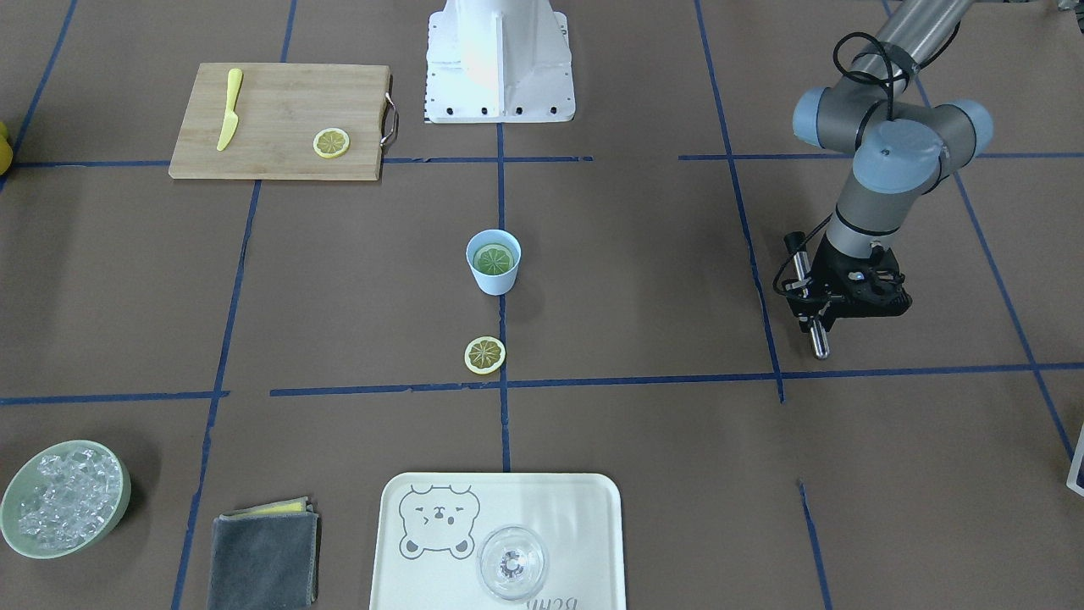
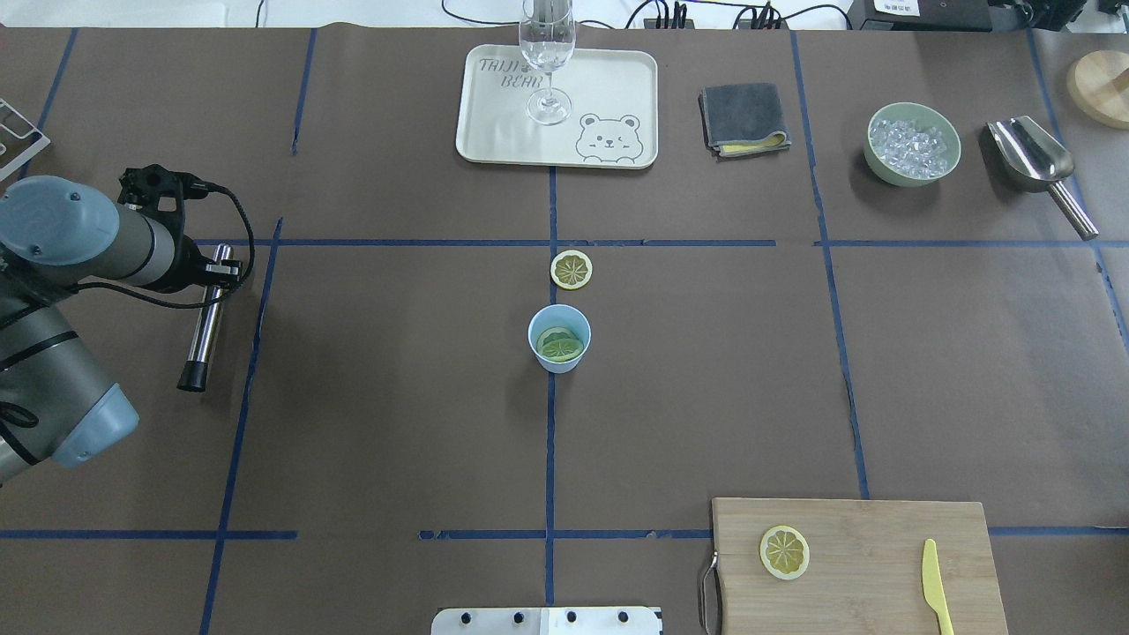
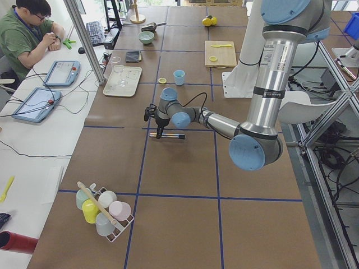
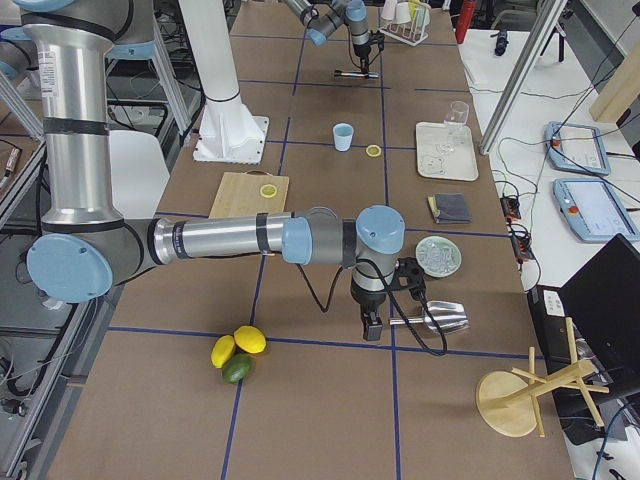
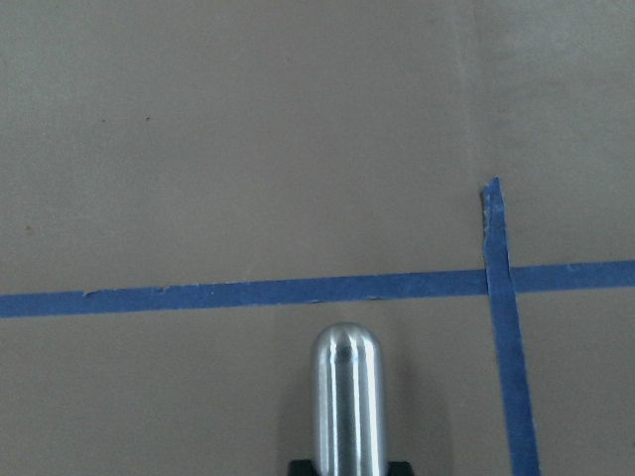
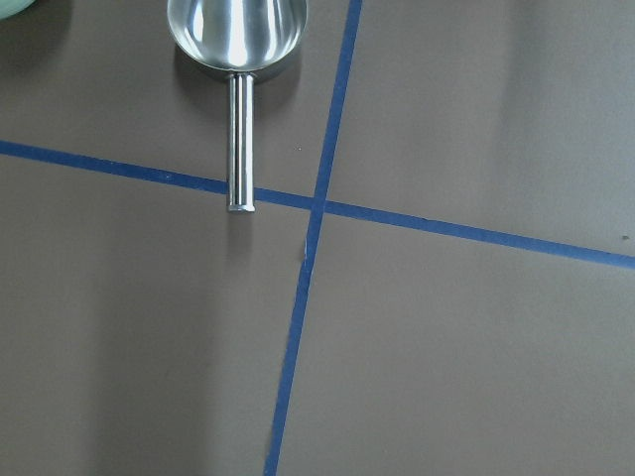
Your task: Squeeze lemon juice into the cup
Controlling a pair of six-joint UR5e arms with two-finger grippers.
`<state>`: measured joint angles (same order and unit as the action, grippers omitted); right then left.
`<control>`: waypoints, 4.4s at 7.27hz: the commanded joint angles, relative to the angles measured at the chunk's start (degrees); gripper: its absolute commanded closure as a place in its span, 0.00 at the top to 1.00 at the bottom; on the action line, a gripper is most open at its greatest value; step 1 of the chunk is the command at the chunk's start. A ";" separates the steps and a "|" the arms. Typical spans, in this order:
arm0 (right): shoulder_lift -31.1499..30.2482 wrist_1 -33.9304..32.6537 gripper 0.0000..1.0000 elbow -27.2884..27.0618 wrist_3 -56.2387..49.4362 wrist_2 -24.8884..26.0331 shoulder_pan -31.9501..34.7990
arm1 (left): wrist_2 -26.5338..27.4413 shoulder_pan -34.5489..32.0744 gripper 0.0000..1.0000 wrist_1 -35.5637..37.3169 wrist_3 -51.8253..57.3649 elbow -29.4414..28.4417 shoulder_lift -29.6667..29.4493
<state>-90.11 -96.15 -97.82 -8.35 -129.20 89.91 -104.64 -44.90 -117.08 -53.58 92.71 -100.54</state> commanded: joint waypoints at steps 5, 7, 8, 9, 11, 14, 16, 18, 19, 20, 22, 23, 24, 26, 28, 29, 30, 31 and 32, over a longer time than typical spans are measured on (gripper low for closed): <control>0.02 0.00 1.00 0.00 0.00 0.00 0.00 | 0.85 0.25 1.00 -0.25 0.32 -0.16 0.70; 0.02 0.00 1.00 0.00 0.00 0.00 0.00 | 0.15 -0.19 1.00 0.44 4.76 3.51 1.05; 0.02 0.00 1.00 0.00 0.00 -0.09 0.00 | -0.12 -2.19 1.00 2.10 13.85 7.01 2.88; 0.02 0.00 1.00 -0.09 -0.26 -0.09 0.00 | -0.47 -7.87 1.00 4.47 21.95 8.27 3.25; 0.02 0.00 1.00 -0.09 -0.35 -0.09 0.00 | -9.14 -25.23 1.00 10.61 46.60 7.76 3.51; 0.02 -0.09 1.00 0.09 -0.27 -0.52 0.00 | -17.76 -39.80 1.00 22.59 56.83 5.31 6.21; 0.02 0.00 1.00 0.00 -0.35 -0.44 0.00 | -22.85 -44.12 1.00 21.38 64.96 4.06 14.18; -0.24 0.00 1.00 -0.09 -0.53 -0.26 0.00 | -35.30 -44.31 1.00 21.98 64.49 3.71 16.43; -0.42 0.09 1.00 -0.18 -0.79 -0.26 0.00 | -35.28 -44.40 1.00 22.07 63.96 3.71 16.35; -0.68 0.00 1.00 -0.35 -0.79 -0.26 0.00 | -35.10 -44.31 1.00 22.24 63.96 3.62 16.35; -0.86 0.00 1.00 -0.27 -0.79 -0.26 0.00 | -34.23 -44.49 1.00 22.51 63.96 3.45 16.26; -1.21 0.09 1.00 -0.53 -0.79 -0.26 0.00 | -31.18 -44.49 1.00 22.51 63.96 4.23 16.87; -1.30 0.09 1.00 -0.62 -0.79 -0.26 0.00 | -30.62 -44.40 1.00 22.51 63.96 3.98 16.79; -4.70 0.00 1.00 -3.14 -3.24 -0.26 0.00 | -30.27 -44.49 1.00 22.42 64.04 3.89 16.96; -7.00 -0.09 1.00 -5.62 -3.17 -0.35 0.00 | -30.35 -44.58 1.00 22.25 64.04 3.88 17.57; -7.19 -0.09 1.00 -5.28 -3.17 -0.18 0.00 | -30.36 -44.58 1.00 22.24 64.04 3.89 17.58; -7.62 -0.09 1.00 -5.27 -3.08 -0.26 0.00 | -30.36 -44.49 1.00 22.07 64.04 4.15 17.58; -7.71 -0.09 1.00 -5.01 -2.82 -0.44 0.00 | -30.36 -44.49 1.00 21.89 64.22 4.15 17.31; -7.71 -0.09 1.00 -4.92 -2.90 -0.44 0.00 | -30.36 -44.49 1.00 21.89 64.22 4.15 17.31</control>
<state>-97.71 -96.24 -102.91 -11.29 -129.57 89.91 -135.00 -89.40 -95.10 10.57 96.81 -83.14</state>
